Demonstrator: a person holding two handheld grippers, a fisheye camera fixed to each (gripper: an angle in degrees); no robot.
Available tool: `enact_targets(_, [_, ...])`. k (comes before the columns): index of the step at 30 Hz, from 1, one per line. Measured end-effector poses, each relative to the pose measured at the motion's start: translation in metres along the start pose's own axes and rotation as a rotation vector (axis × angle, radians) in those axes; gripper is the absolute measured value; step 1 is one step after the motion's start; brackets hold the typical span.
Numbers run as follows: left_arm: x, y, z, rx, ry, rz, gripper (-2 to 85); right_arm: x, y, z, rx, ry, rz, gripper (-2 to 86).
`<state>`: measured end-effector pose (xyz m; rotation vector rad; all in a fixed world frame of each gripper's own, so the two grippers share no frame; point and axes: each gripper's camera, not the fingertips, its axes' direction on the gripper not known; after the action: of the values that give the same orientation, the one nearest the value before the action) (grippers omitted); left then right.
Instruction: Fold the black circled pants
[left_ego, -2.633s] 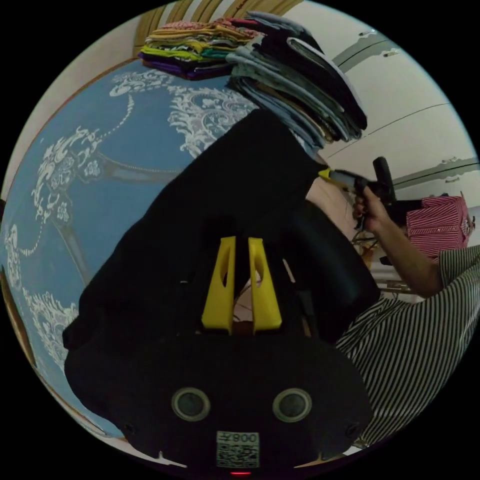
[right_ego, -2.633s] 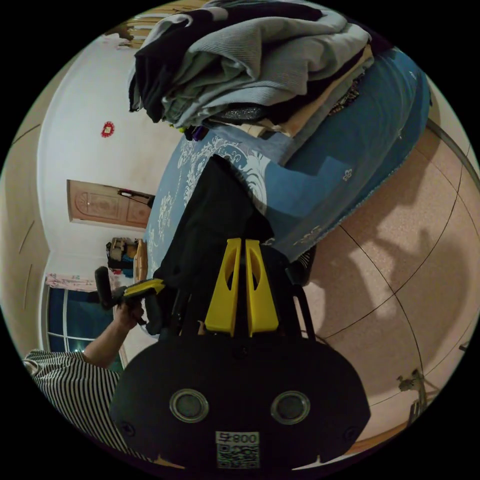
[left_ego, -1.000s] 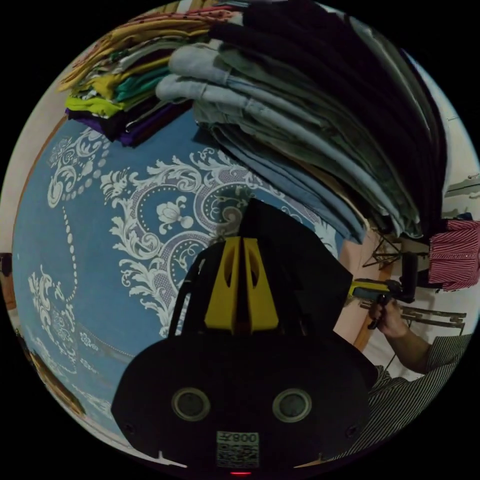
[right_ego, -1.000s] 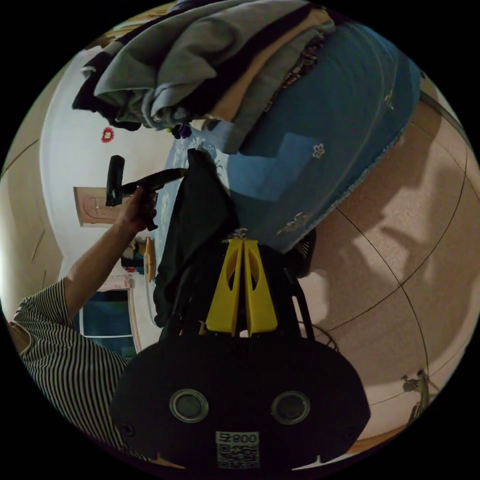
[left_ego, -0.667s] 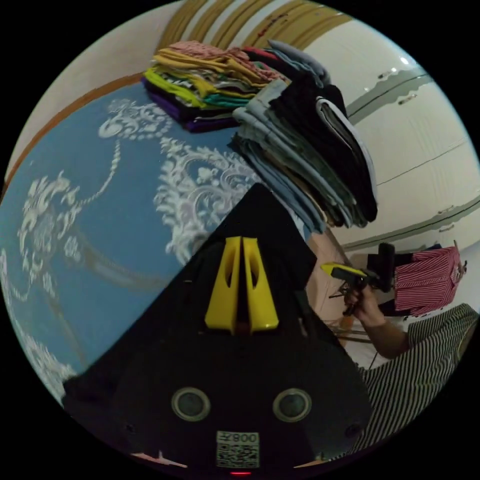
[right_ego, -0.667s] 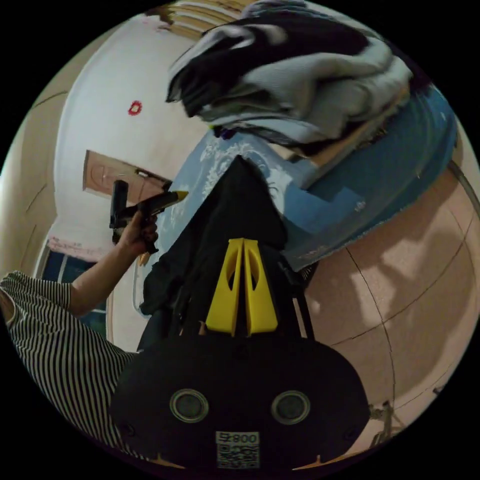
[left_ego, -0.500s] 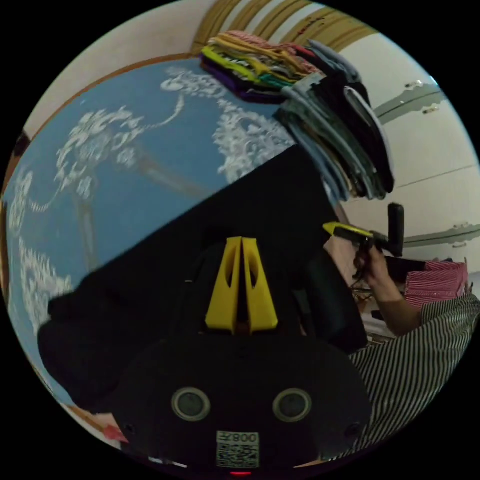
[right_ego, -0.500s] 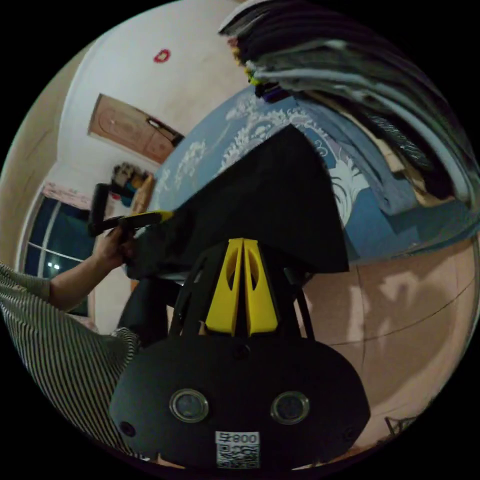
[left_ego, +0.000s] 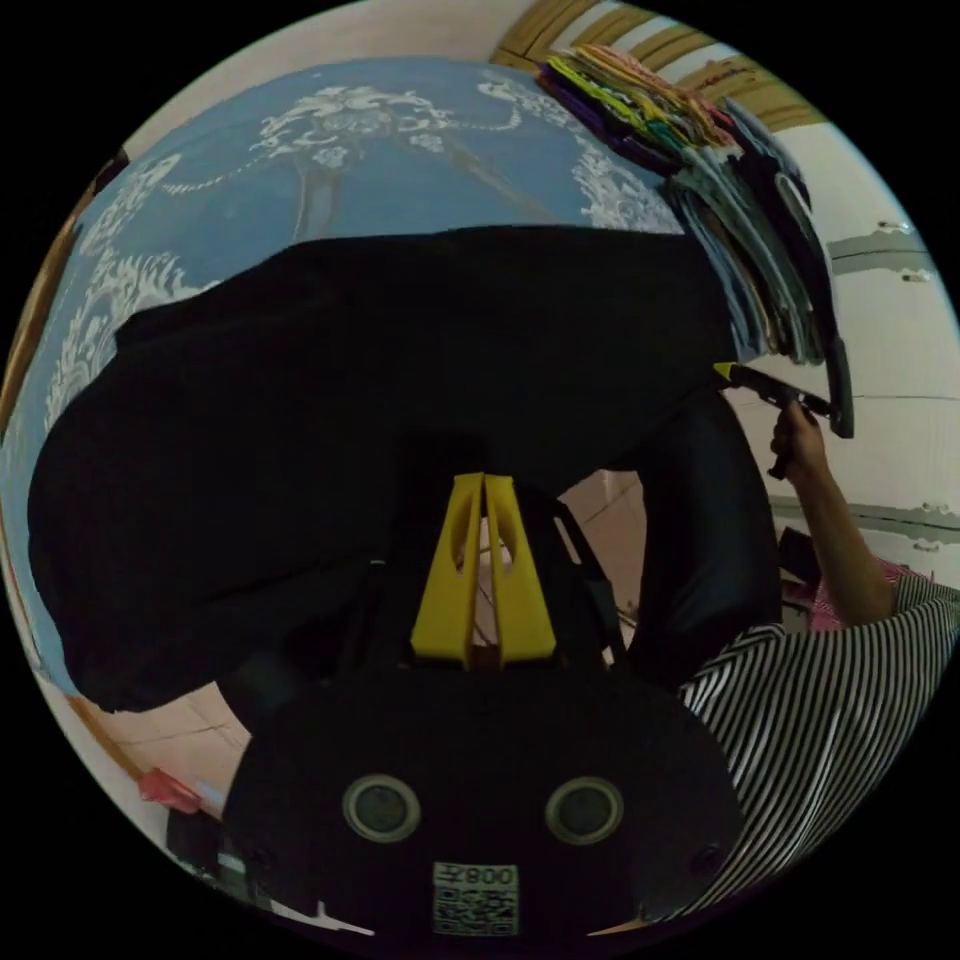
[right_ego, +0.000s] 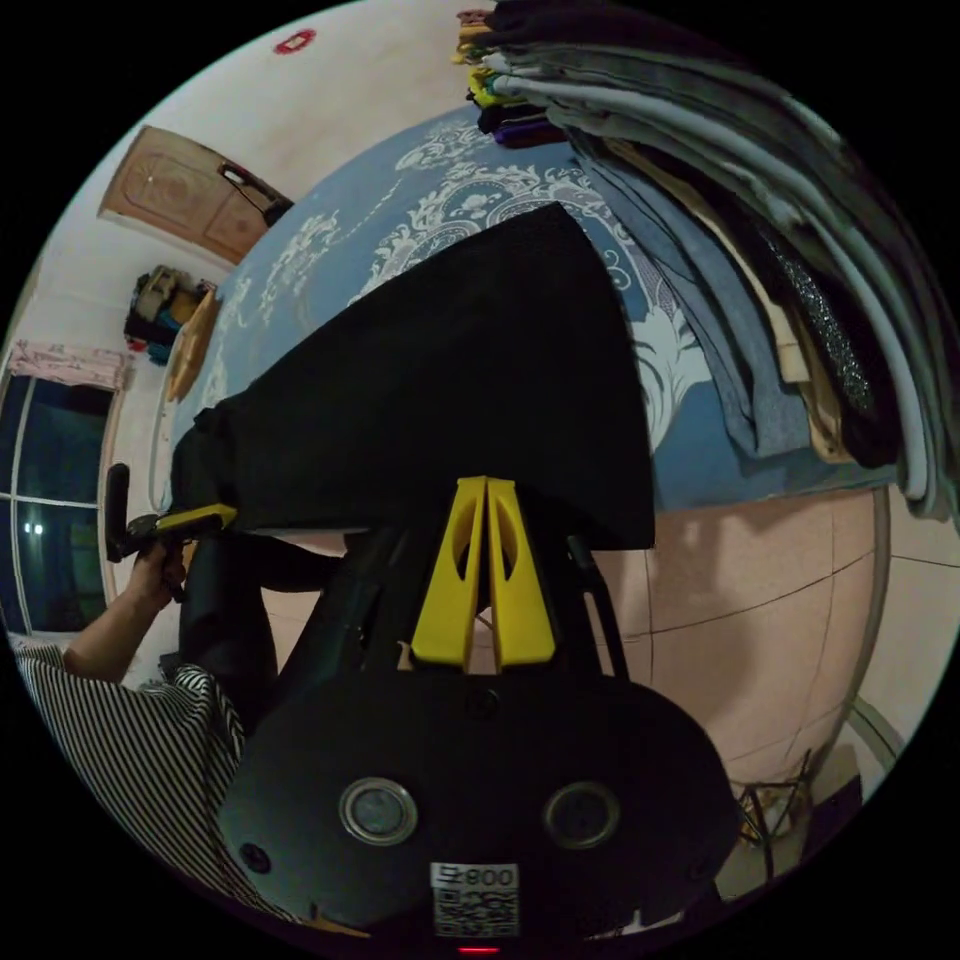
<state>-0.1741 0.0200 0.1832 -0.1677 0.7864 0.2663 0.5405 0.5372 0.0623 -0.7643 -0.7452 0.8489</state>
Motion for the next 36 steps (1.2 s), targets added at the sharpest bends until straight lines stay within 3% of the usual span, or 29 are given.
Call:
enact_targets(3, [-0.038,0.031,-0.054,0.133,0.044,-0.05,1.3,-0.054,-0.011,0.014,0.03,0.046,-0.03,0.2])
enact_targets(11, [-0.169,0.067,-0.182,0.288,0.0,-0.142,8.3,-0.261,-0.085,0.102,-0.011,-0.222,-0.377,1.9])
enact_targets(17, [-0.246,0.072,-0.23,0.117,-0.072,-0.114,9.3,-0.418,-0.116,0.195,-0.187,-0.378,-0.616,2.2])
enact_targets(21, [-0.276,0.092,-0.248,-0.023,-0.063,-0.035,5.6,-0.501,-0.11,0.251,-0.31,-0.412,-0.751,1.9])
enact_targets(30, [-0.343,0.154,-0.354,0.083,0.014,-0.059,2.2,-0.635,-0.102,0.359,-0.446,-0.336,-0.862,0.3])
enact_targets(36, [-0.387,0.199,-0.375,-0.005,-0.058,-0.14,2.6,-0.707,-0.108,0.409,-0.482,-0.324,-0.889,0.2])
